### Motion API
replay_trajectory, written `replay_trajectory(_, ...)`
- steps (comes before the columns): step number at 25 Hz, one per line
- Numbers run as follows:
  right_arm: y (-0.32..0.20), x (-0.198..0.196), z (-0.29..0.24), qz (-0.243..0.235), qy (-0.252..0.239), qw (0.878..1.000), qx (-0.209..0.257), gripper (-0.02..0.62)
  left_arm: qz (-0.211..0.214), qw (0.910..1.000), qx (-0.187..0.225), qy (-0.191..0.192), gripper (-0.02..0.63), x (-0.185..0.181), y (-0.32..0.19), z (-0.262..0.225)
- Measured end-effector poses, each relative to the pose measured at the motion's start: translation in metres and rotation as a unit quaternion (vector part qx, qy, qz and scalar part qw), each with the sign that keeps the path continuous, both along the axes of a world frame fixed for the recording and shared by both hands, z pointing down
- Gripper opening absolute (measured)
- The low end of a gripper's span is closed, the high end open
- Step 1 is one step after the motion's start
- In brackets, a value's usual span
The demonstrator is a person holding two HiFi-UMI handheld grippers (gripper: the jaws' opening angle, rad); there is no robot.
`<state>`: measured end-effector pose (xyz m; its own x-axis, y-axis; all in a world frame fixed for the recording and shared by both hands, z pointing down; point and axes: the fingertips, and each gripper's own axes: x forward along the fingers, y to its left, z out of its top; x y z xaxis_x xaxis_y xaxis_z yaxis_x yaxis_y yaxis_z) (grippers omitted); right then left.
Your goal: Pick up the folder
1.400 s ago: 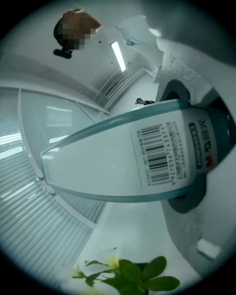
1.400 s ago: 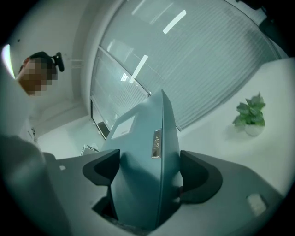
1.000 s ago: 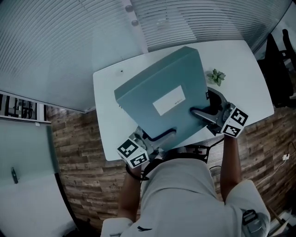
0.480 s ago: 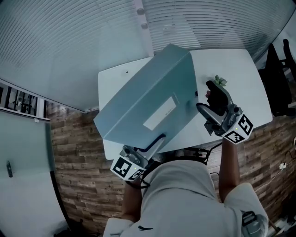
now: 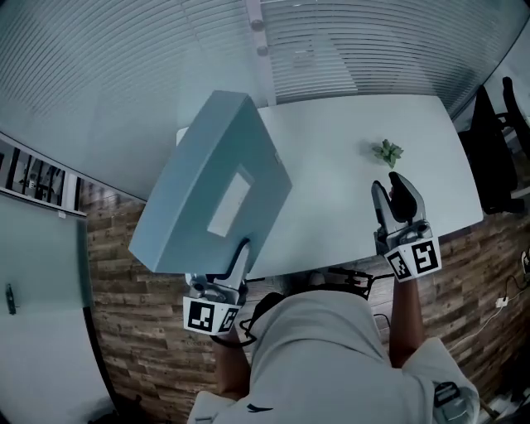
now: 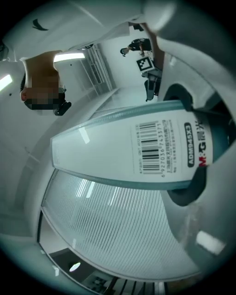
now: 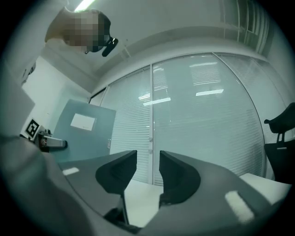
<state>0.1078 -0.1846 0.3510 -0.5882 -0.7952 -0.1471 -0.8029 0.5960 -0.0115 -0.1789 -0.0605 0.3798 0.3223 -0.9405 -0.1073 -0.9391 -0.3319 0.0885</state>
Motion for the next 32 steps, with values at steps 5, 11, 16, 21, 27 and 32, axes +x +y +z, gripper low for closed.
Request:
replay_trajectory(5, 0.008, 0.008, 0.025, 0.023, 0.024, 0.999, -0.017, 0.080, -0.058, 0.9982, -0.007, -0.010, 0.299, -0.036, 0.013, 0.007)
replay_trajectory(11, 0.007, 0.004, 0.031, 0.042, 0.045, 0.998, -0.003, 0.003, -0.082, 0.9964, -0.007, -0.017, 0.298, -0.048, 0.016, 0.009)
replay_trajectory(16, 0.008, 0.002, 0.029, 0.040, 0.040, 0.998, -0.007, 0.001, -0.082, 0.9964, -0.013, -0.021, 0.299, -0.046, 0.016, 0.014)
replay_trajectory(21, 0.007, 0.002, 0.031, 0.047, 0.044, 0.998, -0.016, -0.002, -0.080, 0.9961, -0.014, -0.034, 0.299, -0.043, 0.015, 0.014)
replay_trajectory(27, 0.008, 0.003, 0.032, 0.045, 0.045, 0.998, -0.015, -0.002, -0.090, 0.9953, -0.007, -0.034, 0.298, -0.043, 0.016, 0.010)
replay_trajectory(32, 0.008, 0.002, 0.030, 0.050, 0.044, 0.998, -0.015, -0.002, -0.151, 0.9877, 0.003, -0.040, 0.298, -0.058, 0.019, 0.004)
